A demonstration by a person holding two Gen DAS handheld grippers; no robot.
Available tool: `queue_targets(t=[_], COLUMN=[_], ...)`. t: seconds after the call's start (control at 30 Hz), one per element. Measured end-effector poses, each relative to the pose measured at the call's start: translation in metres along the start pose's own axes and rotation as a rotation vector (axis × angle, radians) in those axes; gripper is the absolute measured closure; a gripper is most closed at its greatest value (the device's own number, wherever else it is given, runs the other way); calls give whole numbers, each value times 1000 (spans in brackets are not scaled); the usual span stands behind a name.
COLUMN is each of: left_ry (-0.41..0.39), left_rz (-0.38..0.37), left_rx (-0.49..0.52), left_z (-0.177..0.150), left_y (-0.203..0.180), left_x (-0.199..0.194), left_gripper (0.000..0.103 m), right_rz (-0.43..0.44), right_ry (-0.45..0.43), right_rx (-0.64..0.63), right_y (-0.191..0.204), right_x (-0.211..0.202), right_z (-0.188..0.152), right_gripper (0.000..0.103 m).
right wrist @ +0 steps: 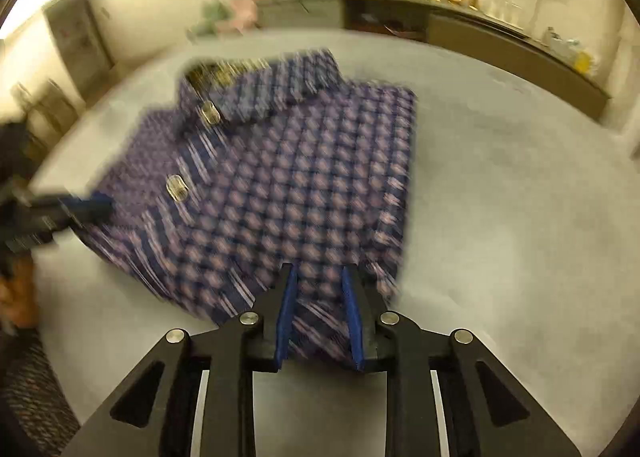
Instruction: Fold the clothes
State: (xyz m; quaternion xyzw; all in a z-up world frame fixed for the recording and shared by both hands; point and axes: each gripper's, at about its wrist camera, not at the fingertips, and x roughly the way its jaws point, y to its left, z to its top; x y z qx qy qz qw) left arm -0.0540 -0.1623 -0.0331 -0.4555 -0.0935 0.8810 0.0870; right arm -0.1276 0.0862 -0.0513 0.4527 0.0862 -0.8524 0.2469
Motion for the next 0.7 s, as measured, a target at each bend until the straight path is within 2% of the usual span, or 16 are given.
queue_targets(t=[0.13, 0.2, 0.27, 0.33, 0.37, 0.43, 0.5, 0.6, 0.63, 0.7], left_ry=[-14, -22, -29, -36, -40, -47, -66, -96, -92, -71], left_rz=[-9, -13, -17, -22, -24, -28, -32, -88, -122, -127], left_rx=[-22, -33, -44, -54, -60, -71, -64, -60, -61, -43], left_z=[4, 6, 7, 9, 10, 12, 12, 18, 22, 26], left_y=[4, 6, 9, 11, 12, 14, 14, 8, 4, -6], left_x=[-4, -5, -7, -9, -10, -11, -19, -26, -24, -16], left_gripper=[78, 75, 72, 72, 72, 72, 71, 60, 60, 60], right_rz=[-66, -14, 35, 39, 52, 112, 156, 287, 317, 358], right_ry=[15, 16, -51, -103, -95, 14, 5, 25, 39, 59], right_rx=[-34, 7, 69, 117, 133, 185, 224, 317, 323, 319], right_y=[5, -4, -24, -44, -53, -66, -74, -85, -81, -72], right_x=[18, 24, 21, 23, 31, 60, 62, 63, 66, 76], right_z=[-17, -11, 5, 23, 30, 33, 20, -16, -25, -35], right_gripper=[79, 78, 74, 59, 59, 59, 59, 59, 59, 59])
